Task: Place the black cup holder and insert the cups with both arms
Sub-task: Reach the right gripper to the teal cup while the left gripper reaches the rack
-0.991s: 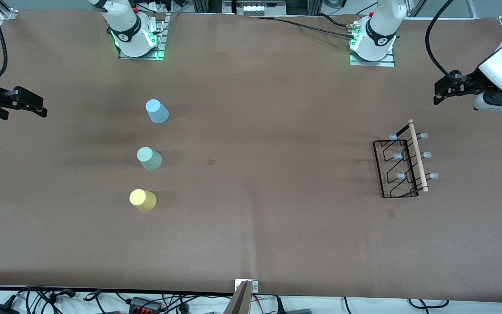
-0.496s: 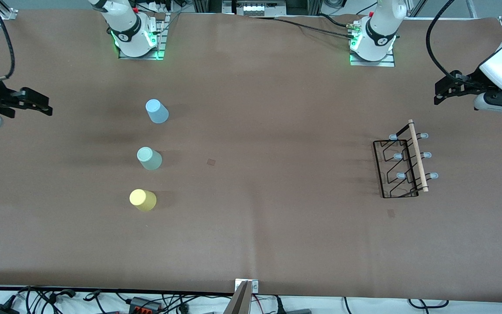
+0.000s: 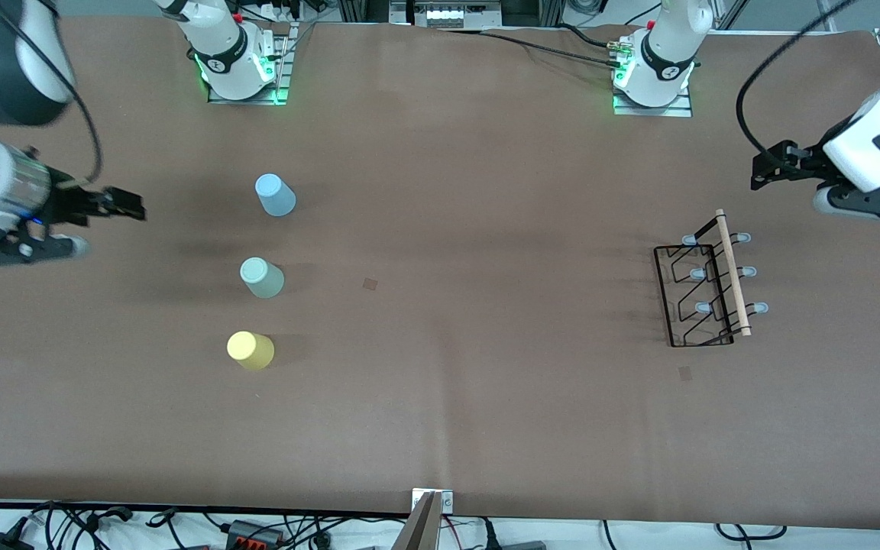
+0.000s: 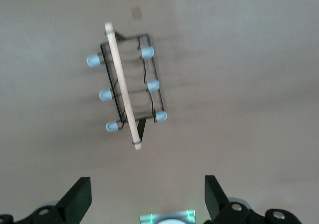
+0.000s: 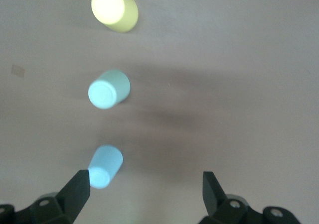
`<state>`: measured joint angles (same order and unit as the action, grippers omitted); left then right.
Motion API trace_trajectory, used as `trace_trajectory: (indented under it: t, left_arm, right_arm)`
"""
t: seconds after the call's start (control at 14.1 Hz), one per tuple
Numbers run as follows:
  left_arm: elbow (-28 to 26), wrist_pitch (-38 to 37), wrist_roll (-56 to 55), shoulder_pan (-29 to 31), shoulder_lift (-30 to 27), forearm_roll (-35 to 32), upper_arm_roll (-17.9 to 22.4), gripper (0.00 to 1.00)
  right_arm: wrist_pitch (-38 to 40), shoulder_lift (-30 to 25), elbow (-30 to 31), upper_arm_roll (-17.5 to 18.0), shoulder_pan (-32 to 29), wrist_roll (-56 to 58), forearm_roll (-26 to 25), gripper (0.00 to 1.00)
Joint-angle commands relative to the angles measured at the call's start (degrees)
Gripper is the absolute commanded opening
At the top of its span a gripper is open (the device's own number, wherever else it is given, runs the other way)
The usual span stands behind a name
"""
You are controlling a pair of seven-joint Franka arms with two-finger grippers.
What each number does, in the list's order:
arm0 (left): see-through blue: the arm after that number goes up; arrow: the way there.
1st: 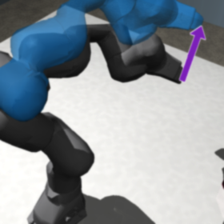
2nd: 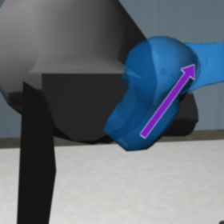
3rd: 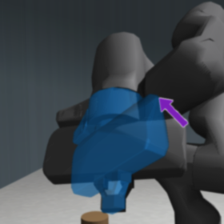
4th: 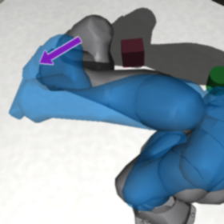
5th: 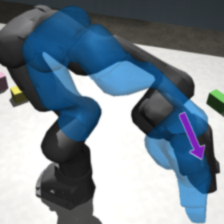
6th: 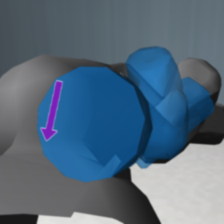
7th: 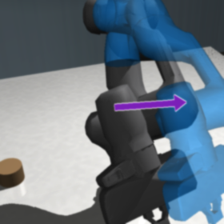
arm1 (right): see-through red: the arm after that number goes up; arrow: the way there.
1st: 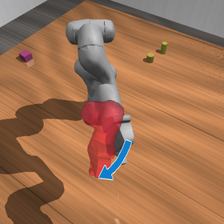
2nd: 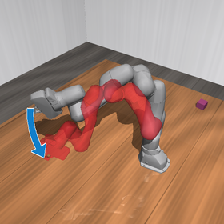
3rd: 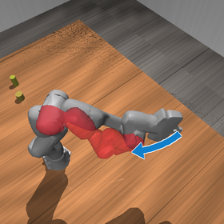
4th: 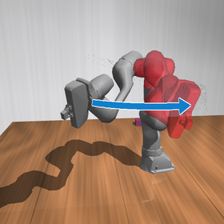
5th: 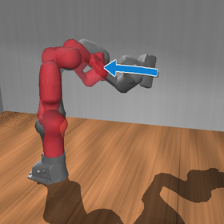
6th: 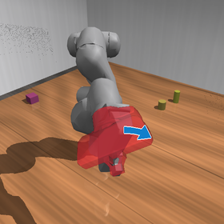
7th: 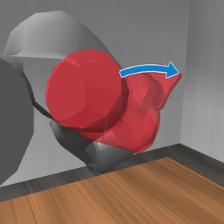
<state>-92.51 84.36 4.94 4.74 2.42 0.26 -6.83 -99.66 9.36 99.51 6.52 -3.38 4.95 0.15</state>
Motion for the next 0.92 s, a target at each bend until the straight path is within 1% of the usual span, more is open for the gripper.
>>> trace_trajectory:
  t: [0.0, 0.14, 0.21, 0.28, 0.35, 0.5, 0.71, 0.78, 0.85]
  left_arm:
    - [1.54, -2.45, 0.33, 0.54, 3.54, 0.1, -0.03, 1.0]
    - [1.54, -1.93, 0.42, 0.89, 5.83, -0.6, 0.06, 1.0]
    - [1.54, -0.53, -0.27, 1.24, 7.76, -2.09, 0.06, 1.0]
    - [1.2, 3.31, -0.28, 1.67, 9.08, -3.5, -0.03, 1.0]
    - [-0.46, 6.31, -0.46, 2.03, 9.35, -3.51, -0.03, 1.0]
    - [-5.64, 12.81, -1.68, 2.12, 9.27, -3.51, -0.29, 1.0]
    - [-15.04, 25.98, -3.52, 2.38, 8.66, -3.51, -0.21, 1.0]
    - [-17.24, 29.6, -4.32, 2.47, 8.48, -3.6, -0.21, 0.99]
    - [-18.66, 32.42, -4.32, 2.56, 8.57, -3.6, -0.21, 0.94]
  right_arm:
    - [-12.27, 0.3, 8.4, 0.69, 1.71, -1.34, 0.73, 1.0]
    - [-17.31, 1.88, 10.09, 0.69, 3.82, -3.98, 0.38, 1.0]
    - [-18.98, 2.76, 10.26, 0.69, 4.09, -4.16, 0.3, 1.0]
    - [-20.04, 3.55, 10.44, 0.69, 4.18, -4.08, 0.29, 1.0]
    - [-20.75, 3.91, 10.88, 0.69, 4.26, -4.07, 0.21, 1.0]
    - [-23.2, 3.91, 12.54, 0.69, 4.7, -4.07, -0.23, 1.0]
    - [-27.16, 5.14, 13.17, 0.69, 6.02, -4.07, -0.5, 1.0]
    - [-28.21, 5.49, 13.34, 0.69, 6.37, -3.99, -0.76, 1.0]
    - [-28.57, 5.67, 13.34, 0.69, 6.98, -3.99, -0.85, 1.0]
